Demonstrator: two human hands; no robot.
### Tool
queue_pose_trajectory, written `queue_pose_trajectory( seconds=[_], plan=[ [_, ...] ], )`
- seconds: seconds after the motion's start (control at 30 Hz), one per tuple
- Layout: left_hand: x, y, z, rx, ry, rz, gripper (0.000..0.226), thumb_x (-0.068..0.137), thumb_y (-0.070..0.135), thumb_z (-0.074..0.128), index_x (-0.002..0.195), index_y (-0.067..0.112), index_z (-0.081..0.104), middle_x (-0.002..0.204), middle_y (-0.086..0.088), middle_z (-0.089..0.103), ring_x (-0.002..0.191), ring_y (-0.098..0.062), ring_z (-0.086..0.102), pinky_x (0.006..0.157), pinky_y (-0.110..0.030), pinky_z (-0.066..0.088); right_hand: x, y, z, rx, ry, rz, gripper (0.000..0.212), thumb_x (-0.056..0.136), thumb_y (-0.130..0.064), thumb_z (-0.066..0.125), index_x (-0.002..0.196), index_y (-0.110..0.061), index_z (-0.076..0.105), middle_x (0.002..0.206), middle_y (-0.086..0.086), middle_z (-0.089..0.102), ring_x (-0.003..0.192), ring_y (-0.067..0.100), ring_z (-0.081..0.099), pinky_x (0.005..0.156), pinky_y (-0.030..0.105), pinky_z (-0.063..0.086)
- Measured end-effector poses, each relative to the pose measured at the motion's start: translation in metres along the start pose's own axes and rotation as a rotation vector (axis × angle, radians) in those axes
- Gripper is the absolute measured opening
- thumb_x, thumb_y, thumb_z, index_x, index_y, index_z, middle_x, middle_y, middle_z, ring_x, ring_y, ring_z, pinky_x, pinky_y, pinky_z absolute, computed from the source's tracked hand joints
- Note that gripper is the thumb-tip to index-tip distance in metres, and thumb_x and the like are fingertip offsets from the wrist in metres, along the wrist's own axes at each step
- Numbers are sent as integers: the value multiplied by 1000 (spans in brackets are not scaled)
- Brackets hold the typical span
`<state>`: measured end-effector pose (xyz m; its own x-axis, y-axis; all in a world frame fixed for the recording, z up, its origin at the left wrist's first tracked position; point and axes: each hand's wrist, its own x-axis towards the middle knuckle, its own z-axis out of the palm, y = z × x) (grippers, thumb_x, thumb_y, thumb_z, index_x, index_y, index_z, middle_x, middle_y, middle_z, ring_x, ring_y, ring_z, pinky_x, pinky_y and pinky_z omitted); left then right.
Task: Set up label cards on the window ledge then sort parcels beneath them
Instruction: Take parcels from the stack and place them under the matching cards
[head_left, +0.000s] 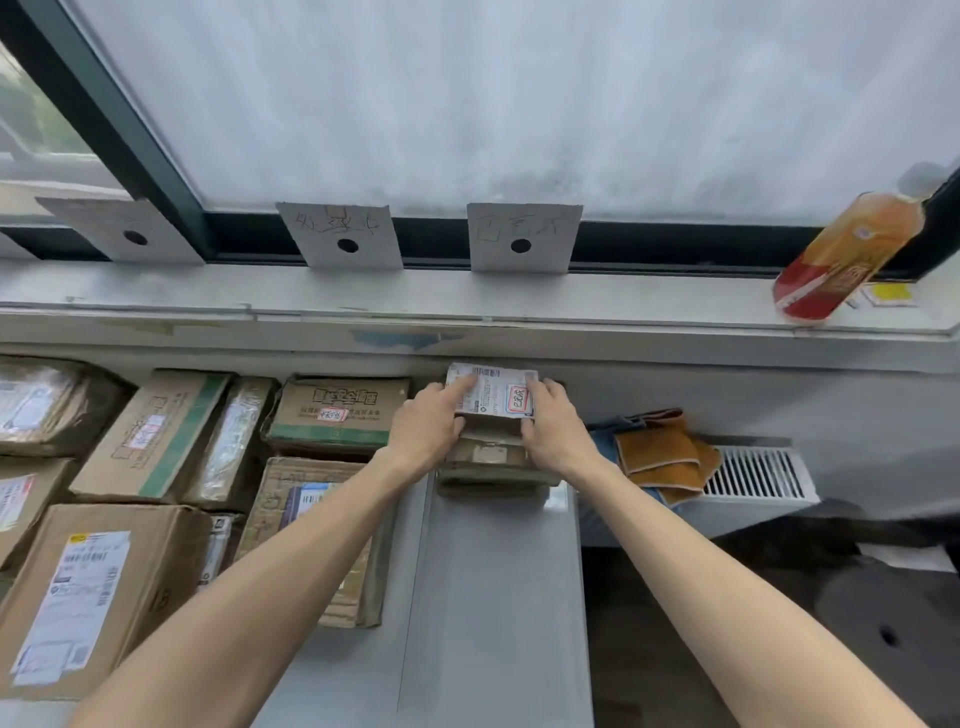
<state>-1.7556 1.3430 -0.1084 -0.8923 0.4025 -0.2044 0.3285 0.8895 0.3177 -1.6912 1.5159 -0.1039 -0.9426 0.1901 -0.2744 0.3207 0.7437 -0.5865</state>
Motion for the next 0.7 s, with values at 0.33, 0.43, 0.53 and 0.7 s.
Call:
queue_pose_trajectory(
  seconds=[0.33, 0.43, 0.53, 0.7],
  plan=[
    [-45, -18, 5, -25, 13, 57, 72, 97, 40, 54, 155, 43, 12, 155, -20, 32, 128, -43, 50, 100, -48, 46, -29, -12, 5, -206, 77, -48, 74, 93, -17, 64, 155, -12, 22, 165, 15, 8, 151, 31, 14, 122, 44, 26],
    [-58, -28, -5, -1, 6, 92, 72, 96, 43, 54, 155, 43, 13, 157, -20, 30, 132, -41, 46, 104, -48, 44, -47, -24, 12, -273, 83, -62, 77, 91, -21, 67, 154, -15, 23, 164, 12, 12, 150, 30, 17, 120, 46, 29],
    [-72, -39, -14, 56, -10, 145, 74, 95, 53, 51, 156, 42, 11, 157, -20, 28, 137, -38, 40, 107, -47, 42, -71, -39, 21, -315, 54, -34, 78, 91, -24, 66, 155, -18, 23, 164, 13, 11, 151, 32, 13, 121, 49, 27],
    [-99, -58, -24, 115, -35, 192, 73, 93, 67, 40, 155, 44, 9, 161, -16, 21, 147, -35, 24, 112, -56, 34, -114, -62, 32, -346, 13, 37, 81, 95, -28, 64, 159, -20, 16, 167, 12, 2, 154, 31, 1, 123, 46, 15]
  ],
)
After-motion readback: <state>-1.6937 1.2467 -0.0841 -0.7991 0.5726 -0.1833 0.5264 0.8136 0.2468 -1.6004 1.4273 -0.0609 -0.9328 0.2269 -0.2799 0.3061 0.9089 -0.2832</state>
